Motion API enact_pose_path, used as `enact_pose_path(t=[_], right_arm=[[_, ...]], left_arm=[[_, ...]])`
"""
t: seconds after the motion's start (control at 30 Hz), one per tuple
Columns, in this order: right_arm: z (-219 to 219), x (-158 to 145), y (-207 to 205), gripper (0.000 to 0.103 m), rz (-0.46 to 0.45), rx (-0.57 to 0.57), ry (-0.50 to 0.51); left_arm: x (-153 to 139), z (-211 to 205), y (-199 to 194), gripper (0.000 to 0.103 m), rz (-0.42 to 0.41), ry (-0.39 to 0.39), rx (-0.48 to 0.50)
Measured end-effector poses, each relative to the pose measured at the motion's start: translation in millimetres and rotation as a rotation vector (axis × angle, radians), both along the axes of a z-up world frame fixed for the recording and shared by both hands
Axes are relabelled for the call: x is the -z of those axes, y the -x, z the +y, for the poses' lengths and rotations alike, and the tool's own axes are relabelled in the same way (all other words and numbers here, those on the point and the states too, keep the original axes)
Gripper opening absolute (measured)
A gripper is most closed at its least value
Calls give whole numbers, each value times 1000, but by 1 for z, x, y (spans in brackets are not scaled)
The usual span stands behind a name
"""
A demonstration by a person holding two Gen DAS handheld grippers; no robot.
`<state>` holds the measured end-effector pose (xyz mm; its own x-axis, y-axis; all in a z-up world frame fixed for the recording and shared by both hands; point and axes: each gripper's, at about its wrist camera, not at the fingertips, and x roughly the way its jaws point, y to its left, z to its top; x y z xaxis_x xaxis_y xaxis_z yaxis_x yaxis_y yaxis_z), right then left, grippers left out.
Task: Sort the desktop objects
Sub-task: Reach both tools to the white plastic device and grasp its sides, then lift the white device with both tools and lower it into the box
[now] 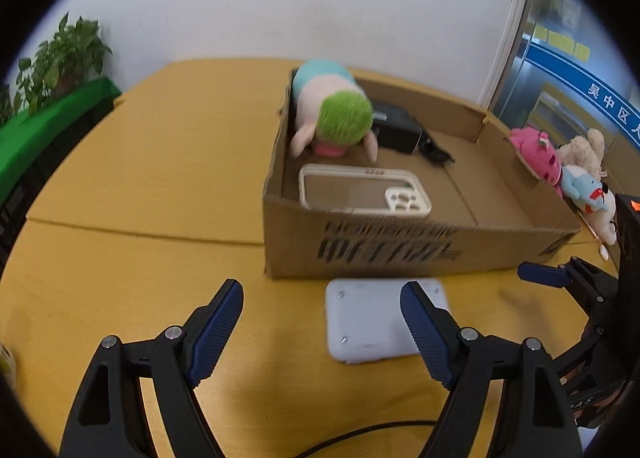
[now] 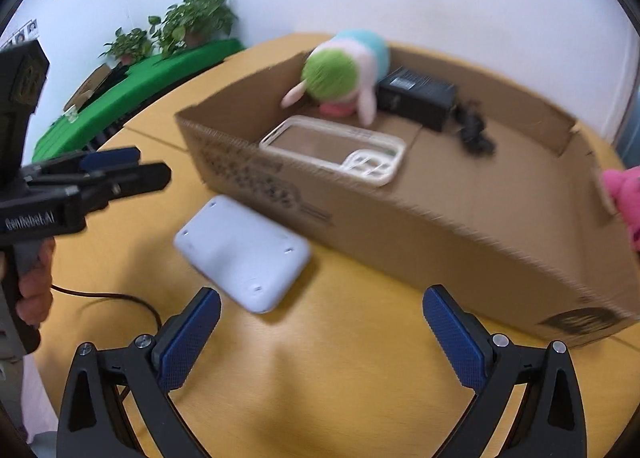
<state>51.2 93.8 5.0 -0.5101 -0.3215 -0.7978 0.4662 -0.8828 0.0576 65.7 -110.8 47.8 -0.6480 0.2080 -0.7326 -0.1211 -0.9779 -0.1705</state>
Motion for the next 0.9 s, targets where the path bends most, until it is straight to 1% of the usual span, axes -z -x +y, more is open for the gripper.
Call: enact_pose_path(t=[0.07, 0.17, 0.23, 0.3, 0.37, 0.43, 0.47, 0.53, 0.6, 0.67, 0.77, 0.83, 0.9], right_arm=[[-9, 9, 0, 103, -30, -21, 7], [-23, 24, -1, 103, -70, -60, 10], [-30, 32, -1, 103, -91, -80, 14], [-34, 39, 0, 102, -110, -99, 20], [-39, 43, 0, 102, -118, -117, 14], [-41, 44, 0, 101, -108, -135, 15], [-41, 44, 0, 101, -102, -142, 12], [-42, 44, -1, 97, -80, -150, -4], [-43, 43, -3, 84, -61, -166, -20], [-42, 42, -6, 83, -51, -166, -42], [-31, 40, -8, 71, -36, -154, -46], [-23, 39, -12, 70, -38, -150, -33], [-19, 38, -18, 70, -21, -141, -47]], left_arm=[[11, -6, 4, 80, -36, -28, 5], [27, -12, 15, 78, -102, -101, 21], [36, -14, 22, 75, -151, -144, 33], [43, -11, 27, 59, -192, -173, 57], [49, -8, 30, 51, -220, -197, 76], [52, -6, 31, 46, -234, -247, 98], [53, -4, 34, 41, -240, -266, 113], [52, 2, 36, 41, -244, -265, 133], [50, 10, 35, 37, -242, -253, 158], [48, 19, 31, 37, -236, -222, 169], [47, 23, 26, 36, -240, -228, 166], [46, 29, 23, 36, -238, -223, 164], [42, 39, 20, 34, -224, -188, 170]])
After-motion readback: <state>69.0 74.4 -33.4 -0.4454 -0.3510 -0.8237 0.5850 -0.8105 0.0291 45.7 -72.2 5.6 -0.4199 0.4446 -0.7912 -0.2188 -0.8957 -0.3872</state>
